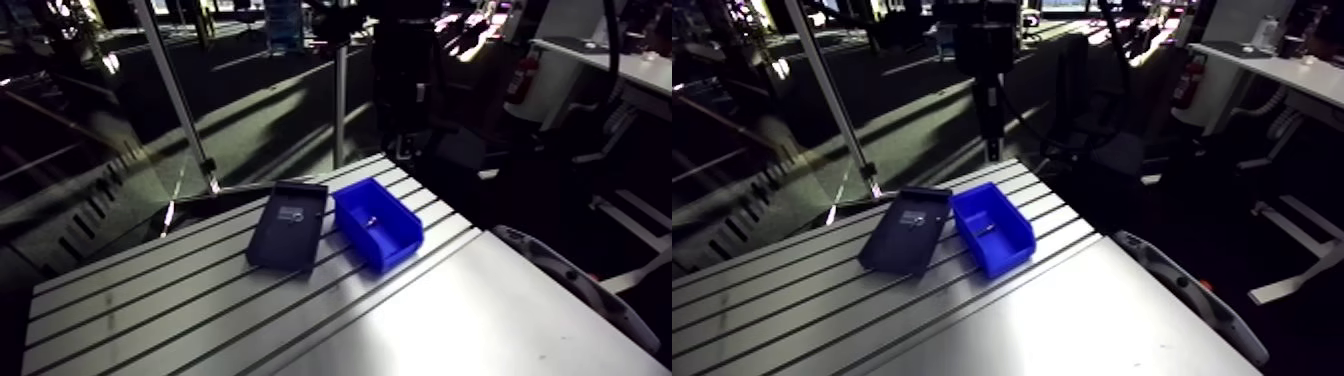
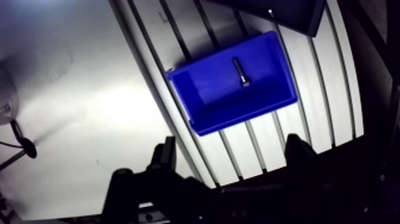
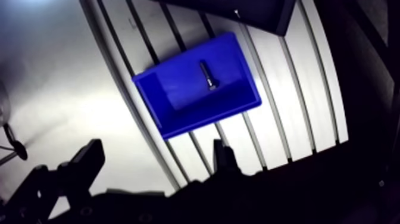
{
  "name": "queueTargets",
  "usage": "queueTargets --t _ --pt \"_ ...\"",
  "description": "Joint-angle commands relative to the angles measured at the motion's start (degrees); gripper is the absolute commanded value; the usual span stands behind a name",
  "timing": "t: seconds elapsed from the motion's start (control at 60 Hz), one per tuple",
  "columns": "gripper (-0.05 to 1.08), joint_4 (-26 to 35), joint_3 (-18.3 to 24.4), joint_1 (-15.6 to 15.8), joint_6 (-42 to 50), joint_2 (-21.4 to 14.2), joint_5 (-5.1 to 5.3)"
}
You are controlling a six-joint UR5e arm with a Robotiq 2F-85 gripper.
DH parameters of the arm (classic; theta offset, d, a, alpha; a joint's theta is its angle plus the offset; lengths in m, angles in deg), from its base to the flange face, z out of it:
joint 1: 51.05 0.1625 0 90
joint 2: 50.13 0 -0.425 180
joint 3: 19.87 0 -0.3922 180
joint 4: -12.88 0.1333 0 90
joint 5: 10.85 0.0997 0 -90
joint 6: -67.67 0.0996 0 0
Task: Pick up the M10 bolt from the tray and put it into the blue bin.
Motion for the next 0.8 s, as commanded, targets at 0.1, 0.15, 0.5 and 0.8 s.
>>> queueTargets --t 0.1,0.15,0.5,0.8 --pt "0.01 9.36 9.20 7.81 69.19 -8.22 8.03" --pt "0.01 9.61 9.62 8.80 70.24 -8.22 8.00" --pt "0.01 12.11 12.33 13.36 79.45 -8.22 3.43" --pt "0.01 15.63 13.46 19.16 85.77 -8.31 0.61"
